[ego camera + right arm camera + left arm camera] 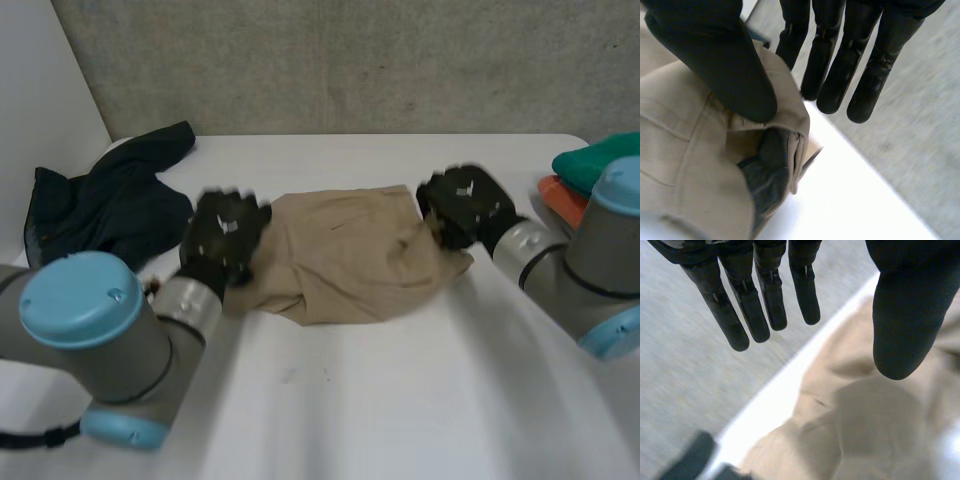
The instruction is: Fold the laundry.
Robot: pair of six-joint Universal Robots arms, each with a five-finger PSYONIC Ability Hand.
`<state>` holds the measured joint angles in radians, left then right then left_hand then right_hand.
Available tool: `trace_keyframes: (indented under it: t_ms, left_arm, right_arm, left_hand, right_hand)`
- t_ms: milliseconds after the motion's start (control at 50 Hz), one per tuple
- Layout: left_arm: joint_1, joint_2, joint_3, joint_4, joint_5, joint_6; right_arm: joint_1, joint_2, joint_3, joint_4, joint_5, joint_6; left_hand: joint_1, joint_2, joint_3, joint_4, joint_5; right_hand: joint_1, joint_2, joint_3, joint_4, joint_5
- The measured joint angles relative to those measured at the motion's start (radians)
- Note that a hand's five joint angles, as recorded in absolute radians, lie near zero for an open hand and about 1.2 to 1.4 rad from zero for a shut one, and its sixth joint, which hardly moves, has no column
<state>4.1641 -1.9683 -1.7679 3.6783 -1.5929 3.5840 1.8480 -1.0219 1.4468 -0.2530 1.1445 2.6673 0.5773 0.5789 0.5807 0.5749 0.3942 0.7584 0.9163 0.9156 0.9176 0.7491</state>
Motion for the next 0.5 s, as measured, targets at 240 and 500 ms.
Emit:
trace_keyframes:
  t_ms: [240,500]
  left_arm:
    - [-0.013,0.217,-0.017,-0.364,0.000,-0.009]
    - [0.007,0.267,0.104,-0.270,0.052,-0.009]
  right_arm:
    - [-0.006,-0.083,0.116,0.098,0.014,-0.122]
    - [-0.100,-0.338,0.204,0.173,0.058,-0.030]
  left_hand:
    - [-0.315,-0.322,-0.325,-0.321,-0.326]
    - [-0.320,-0.336,-0.330,-0.332,-0.331]
  right_hand:
    - [-0.561,-0.697,-0.705,-0.686,-0.679]
    - [-0.561,-0.697,-0.705,-0.686,-0.689]
